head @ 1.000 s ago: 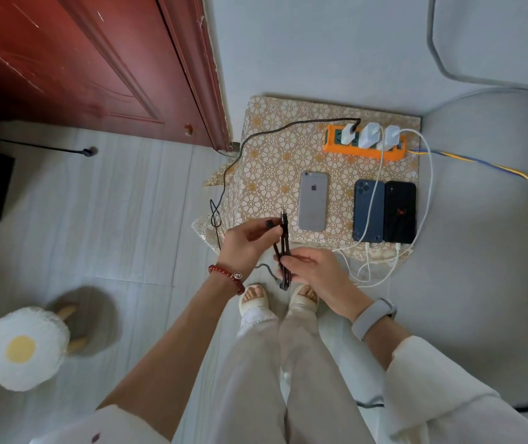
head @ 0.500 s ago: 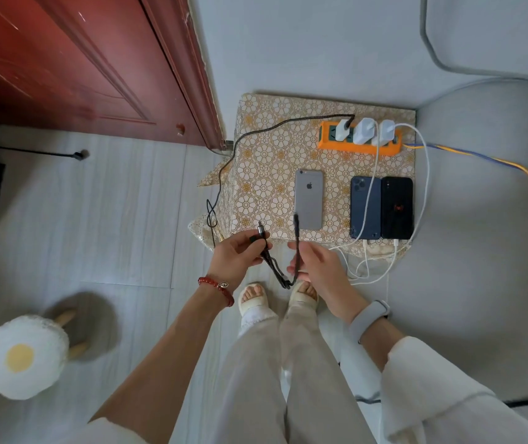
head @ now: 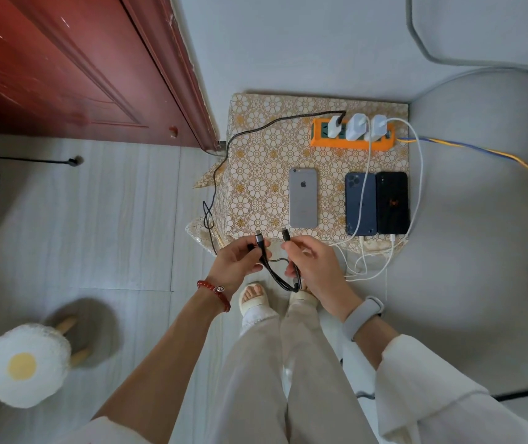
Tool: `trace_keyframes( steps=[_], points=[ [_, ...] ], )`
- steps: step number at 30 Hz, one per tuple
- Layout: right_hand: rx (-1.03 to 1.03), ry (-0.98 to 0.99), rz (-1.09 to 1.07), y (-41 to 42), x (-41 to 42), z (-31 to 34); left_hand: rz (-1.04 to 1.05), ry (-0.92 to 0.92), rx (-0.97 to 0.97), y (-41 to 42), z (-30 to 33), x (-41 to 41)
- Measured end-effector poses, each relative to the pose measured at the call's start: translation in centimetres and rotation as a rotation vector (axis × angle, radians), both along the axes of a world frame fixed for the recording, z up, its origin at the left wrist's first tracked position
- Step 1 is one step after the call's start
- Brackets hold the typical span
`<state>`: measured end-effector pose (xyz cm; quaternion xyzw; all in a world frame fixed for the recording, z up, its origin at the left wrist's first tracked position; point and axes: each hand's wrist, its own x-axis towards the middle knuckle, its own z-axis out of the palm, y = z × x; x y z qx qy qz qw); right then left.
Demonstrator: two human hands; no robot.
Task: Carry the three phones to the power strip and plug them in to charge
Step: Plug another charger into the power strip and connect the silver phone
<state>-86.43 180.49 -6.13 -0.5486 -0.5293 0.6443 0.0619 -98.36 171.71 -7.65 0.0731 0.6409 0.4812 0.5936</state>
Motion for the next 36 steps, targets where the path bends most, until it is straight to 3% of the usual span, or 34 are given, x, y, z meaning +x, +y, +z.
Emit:
trace_keyframes(
  steps=[7, 11, 15, 20, 25, 29, 32, 36],
  points=[
    [0.055, -0.074, 0.008, -0.5, 1.2, -1.5, -0.026, 0.044, -0.105, -0.1, -0.7, 0.3],
    [-0.026, -0.217, -0.020, -1.1, 3.6, -3.9, -0.229, 0.262, -0.287, -0.2, -2.0, 0.9],
    [0.129, -0.460, 0.104, -1.4, 6.0, -6.5, -0.362, 0.457, -0.433, 0.9, -3.4, 1.2],
    [0.249, -0.618, 0.256, 0.0, 6.4, -9.5, -0.350, 0.473, -0.397, 3.9, -5.7, 2.2],
    [0.240, -0.568, 0.276, 2.5, 4.6, -13.0, -0.274, 0.523, -0.360, 8.2, -9.2, 2.3],
    [0.085, -0.419, 0.082, 3.8, 3.4, -15.0, -0.250, 0.584, -0.383, 12.0, -11.4, 2.4],
    [0.019, -0.392, -0.056, 4.5, 3.3, -15.5, -0.261, 0.633, -0.515, 14.3, -12.8, 3.1],
    [-0.001, -0.367, -0.081, 5.1, 4.3, -15.7, -0.303, 0.759, -0.721, 16.2, -13.0, 5.5]
  ],
)
